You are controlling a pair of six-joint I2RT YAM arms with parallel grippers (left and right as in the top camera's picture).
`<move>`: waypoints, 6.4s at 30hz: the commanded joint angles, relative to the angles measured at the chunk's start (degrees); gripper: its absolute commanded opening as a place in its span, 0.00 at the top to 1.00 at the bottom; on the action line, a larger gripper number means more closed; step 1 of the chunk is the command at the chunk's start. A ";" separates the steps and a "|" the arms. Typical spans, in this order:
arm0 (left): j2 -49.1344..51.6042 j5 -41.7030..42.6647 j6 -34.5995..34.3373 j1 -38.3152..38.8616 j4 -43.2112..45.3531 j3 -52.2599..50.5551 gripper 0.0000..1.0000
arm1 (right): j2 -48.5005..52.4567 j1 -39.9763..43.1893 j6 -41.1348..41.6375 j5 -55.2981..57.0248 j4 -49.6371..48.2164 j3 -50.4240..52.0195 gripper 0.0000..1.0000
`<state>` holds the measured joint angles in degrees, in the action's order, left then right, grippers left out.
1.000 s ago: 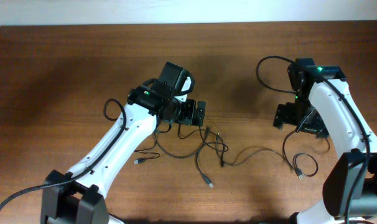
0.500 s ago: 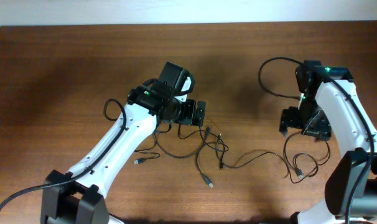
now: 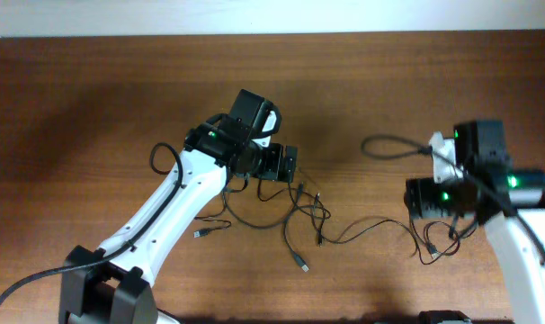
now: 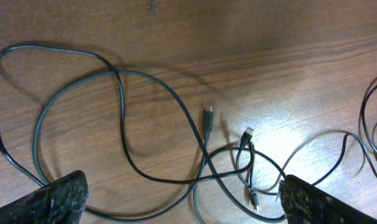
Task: Untangle cables
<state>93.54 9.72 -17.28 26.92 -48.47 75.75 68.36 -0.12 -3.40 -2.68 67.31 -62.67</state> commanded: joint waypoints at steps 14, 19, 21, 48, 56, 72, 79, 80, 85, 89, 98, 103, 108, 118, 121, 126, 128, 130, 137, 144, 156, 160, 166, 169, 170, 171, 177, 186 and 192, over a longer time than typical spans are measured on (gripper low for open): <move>0.44 0.57 0.17 -0.09 0.20 0.24 0.01 | 34.99 -0.35 -7.74 -1.57 -17.44 10.08 0.14; 0.44 0.57 0.17 -0.09 0.20 0.24 0.01 | 37.13 -0.35 -8.37 0.31 -23.28 10.08 0.72; 0.44 0.57 0.17 -0.09 0.20 0.24 0.01 | 37.13 -0.35 -8.31 1.01 -24.98 10.08 0.76; 0.44 0.57 0.17 -0.09 0.20 0.24 0.01 | 33.27 3.02 -4.26 -11.78 14.05 -20.98 0.63; 0.44 0.57 0.17 -0.09 0.20 0.24 0.01 | 33.27 -2.32 9.51 -22.82 -8.24 -2.47 0.30; 0.44 0.57 0.17 -0.09 0.20 0.24 0.01 | 32.15 -2.36 9.11 -13.03 18.32 -26.23 0.96; 0.44 0.57 0.17 -0.09 0.20 0.24 0.01 | 32.41 -2.36 9.14 10.99 9.09 -31.74 0.96; 0.44 0.57 0.17 -0.09 0.20 0.24 0.01 | 32.41 -2.36 9.16 12.22 6.01 -31.17 0.96; 0.44 0.57 0.17 -0.09 0.20 0.24 0.01 | 32.83 -2.36 9.18 12.20 1.81 -30.18 0.89; 0.44 0.57 0.17 -0.09 0.20 0.24 0.01 | 33.27 -2.36 9.18 12.20 1.66 -30.12 0.03; 0.44 0.57 0.17 -0.09 0.22 0.24 0.01 | 33.27 2.56 27.87 16.63 11.45 -30.12 0.01; 0.44 0.57 0.17 -0.09 0.22 0.24 0.01 | 33.27 7.23 30.25 15.21 13.70 -29.00 0.01; 0.44 0.57 0.17 -0.09 0.20 0.24 0.01 | 33.27 8.02 33.31 14.91 8.28 -20.68 0.05; 0.44 0.57 0.17 -0.09 0.20 0.24 0.01 | 33.27 7.87 30.05 6.67 -3.98 -9.90 0.96; 0.44 0.57 0.17 -0.09 0.20 0.24 0.01 | 33.27 6.43 22.62 -0.66 -8.11 -9.84 0.96; 0.44 0.57 0.17 -0.09 0.20 0.24 0.01 | 33.27 1.84 22.67 0.15 -13.73 -8.79 0.61; 0.44 0.57 0.17 -0.09 0.20 0.24 0.01 | 33.27 -0.11 22.67 1.86 -15.87 -7.91 0.53; 0.44 0.57 0.17 -0.09 0.20 0.24 0.01 | 33.27 -1.49 22.67 4.46 -17.64 -7.13 0.33; 0.44 0.57 0.17 -0.09 0.20 0.24 0.01 | 33.27 -2.16 22.67 5.07 -26.36 -1.73 0.21; 0.44 0.57 0.17 -0.09 0.22 0.24 0.01 | 33.29 -2.16 21.59 7.04 -36.76 7.32 0.22; 0.44 0.57 0.17 -0.09 0.20 0.24 0.01 | 31.85 -2.05 14.29 7.17 -24.57 1.03 0.96; 0.44 0.57 0.17 -0.09 0.20 0.24 0.01 | 31.63 -2.05 11.15 8.44 -2.78 -23.23 0.96; 0.44 0.57 0.17 -0.09 0.20 0.24 0.01 | 31.63 -0.90 11.08 26.10 10.78 -57.07 0.96; 0.44 0.57 0.17 -0.09 0.20 0.24 0.01 | 31.63 3.15 11.10 35.58 8.55 -66.82 0.96; 0.44 0.57 0.17 -0.09 0.20 0.24 0.01 | 31.63 5.66 11.10 36.63 6.88 -67.54 0.96; 0.44 0.57 0.17 -0.09 0.20 0.24 0.01 | 31.78 8.61 11.13 36.35 5.57 -67.49 0.96; 0.44 0.57 0.17 -0.09 0.20 0.24 0.01 | 38.84 22.43 11.37 29.59 4.92 -63.73 0.96; 0.44 0.57 0.17 -0.09 0.20 0.24 0.01 | 58.21 27.52 13.29 16.61 5.16 -63.47 0.96; 0.44 0.57 0.17 -0.09 0.20 0.24 0.01 | 67.17 27.52 13.29 15.02 5.88 -63.19 0.67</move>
<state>93.56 9.72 -17.28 26.92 -48.36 75.70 133.93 27.20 9.23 13.37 73.10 -126.17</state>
